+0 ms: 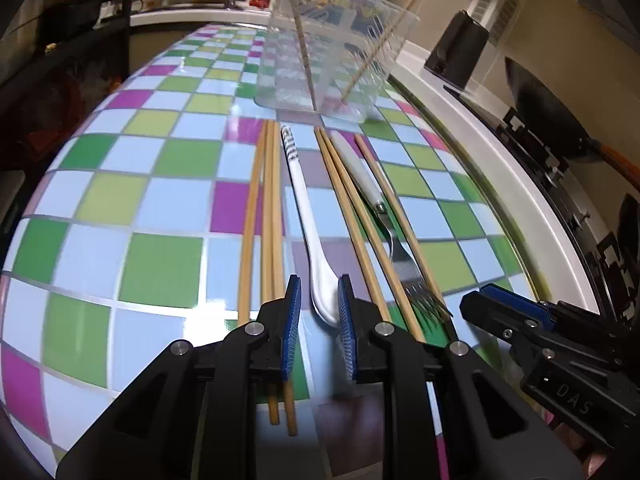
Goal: Organize utensils
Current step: 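Move both tools back to the utensils and close the right tool on a chopstick, then grasp the white spoon with the left tool while the right tool holds its chopstick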
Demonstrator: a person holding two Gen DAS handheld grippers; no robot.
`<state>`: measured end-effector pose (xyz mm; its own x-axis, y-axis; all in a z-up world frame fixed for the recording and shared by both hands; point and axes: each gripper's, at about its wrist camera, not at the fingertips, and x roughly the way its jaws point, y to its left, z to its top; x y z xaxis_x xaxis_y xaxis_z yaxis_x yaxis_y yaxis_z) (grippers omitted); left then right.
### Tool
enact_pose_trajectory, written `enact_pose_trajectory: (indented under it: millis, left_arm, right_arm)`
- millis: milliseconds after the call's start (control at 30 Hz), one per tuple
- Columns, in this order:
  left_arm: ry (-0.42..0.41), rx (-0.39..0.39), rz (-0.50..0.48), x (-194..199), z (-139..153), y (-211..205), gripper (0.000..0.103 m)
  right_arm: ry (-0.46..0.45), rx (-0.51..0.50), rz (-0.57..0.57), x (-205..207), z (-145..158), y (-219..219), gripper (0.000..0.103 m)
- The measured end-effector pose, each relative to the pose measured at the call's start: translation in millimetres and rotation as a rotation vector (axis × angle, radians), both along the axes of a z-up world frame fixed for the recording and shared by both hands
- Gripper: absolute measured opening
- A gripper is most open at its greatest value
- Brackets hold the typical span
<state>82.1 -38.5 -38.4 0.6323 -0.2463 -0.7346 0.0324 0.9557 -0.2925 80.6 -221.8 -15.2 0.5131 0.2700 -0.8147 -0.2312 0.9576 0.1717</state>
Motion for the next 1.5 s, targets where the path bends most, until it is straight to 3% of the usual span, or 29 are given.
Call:
enact_pose_trajectory:
  millis: [233, 400, 467, 500, 600, 933, 1300, 1500]
  left_arm:
    - [-0.016, 0.07, -0.035, -2.3, 1.1, -11.9, 0.019]
    - [-0.026, 0.091, -0.039, -2.7, 1.2, -13.9, 0.019]
    - [-0.029, 0.1, -0.041, -2.7, 0.8, -15.5, 0.019]
    - [-0.03, 0.108, -0.042, -2.8, 0.7, -16.4, 0.019]
    - [-0.035, 0.149, -0.049, -3.4, 1.1, -22.4, 0.019]
    - [-0.061, 0.155, -0.007, -7.5, 4.7, -7.4, 0.01]
    - [-0.212, 0.241, 0.088, -33.5, 20.3, 31.7, 0.01]
    - [-0.177, 0.259, 0.149, -36.5, 9.2, 59.1, 0.01]
  right_arm:
    - [0.062, -0.026, 0.039, -2.3, -15.7, 9.0, 0.022]
    - [0.048, -0.049, 0.029, -2.8, -15.6, 8.9, 0.019]
    - [0.045, -0.052, 0.017, -2.8, -15.9, 7.9, 0.015]
    - [0.043, -0.056, 0.013, -2.6, -16.4, 7.7, 0.005]
    - [0.04, -0.052, 0.004, -1.4, -16.6, 5.4, 0.005]
    - [0.019, -0.059, -0.052, 5.0, -17.6, -5.3, 0.005]
    - [-0.049, -0.048, -0.108, 9.2, -20.3, -11.1, 0.006]
    - [-0.102, -0.077, -0.11, 7.0, -21.6, -6.3, 0.006]
